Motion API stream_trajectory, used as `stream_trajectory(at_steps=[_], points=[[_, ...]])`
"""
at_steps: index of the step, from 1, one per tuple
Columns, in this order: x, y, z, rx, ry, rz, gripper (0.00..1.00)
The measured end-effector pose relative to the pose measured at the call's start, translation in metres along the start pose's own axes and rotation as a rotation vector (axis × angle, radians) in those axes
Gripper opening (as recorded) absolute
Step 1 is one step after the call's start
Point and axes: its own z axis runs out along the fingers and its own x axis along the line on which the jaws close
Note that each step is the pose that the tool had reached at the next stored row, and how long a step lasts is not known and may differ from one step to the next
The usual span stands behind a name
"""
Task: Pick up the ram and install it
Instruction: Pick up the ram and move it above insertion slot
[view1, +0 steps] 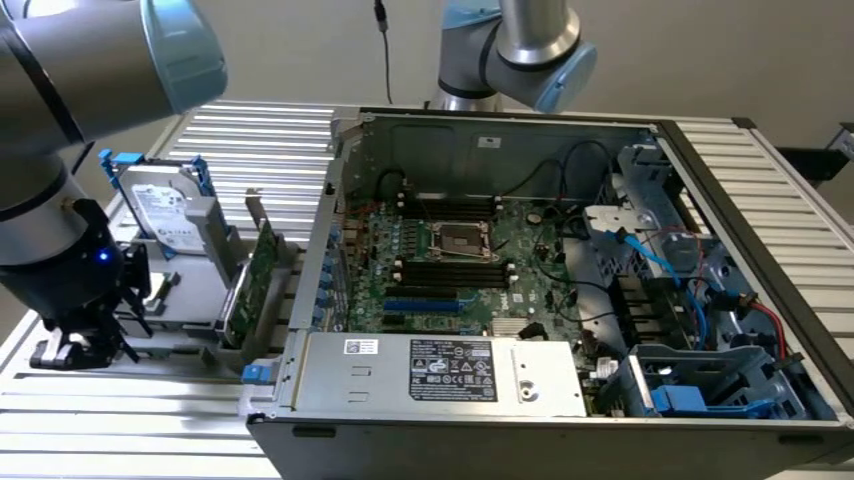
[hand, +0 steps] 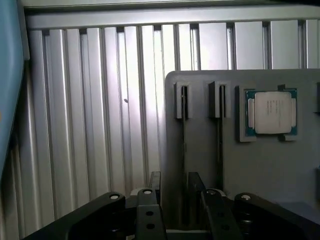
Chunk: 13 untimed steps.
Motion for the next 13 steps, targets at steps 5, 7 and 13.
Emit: stream_trajectory(at_steps=[5,7,13], points=[[-0.005,-0.0004,0.0091,0.0007,0.0014,-0.027,0.36],[-0.007,-0.0005,0.0126,0.0015,0.0022,-0.039,0.36],[-0.011,-0.0007,0.0194,0.0026,0.0029,-0.058,0.36]])
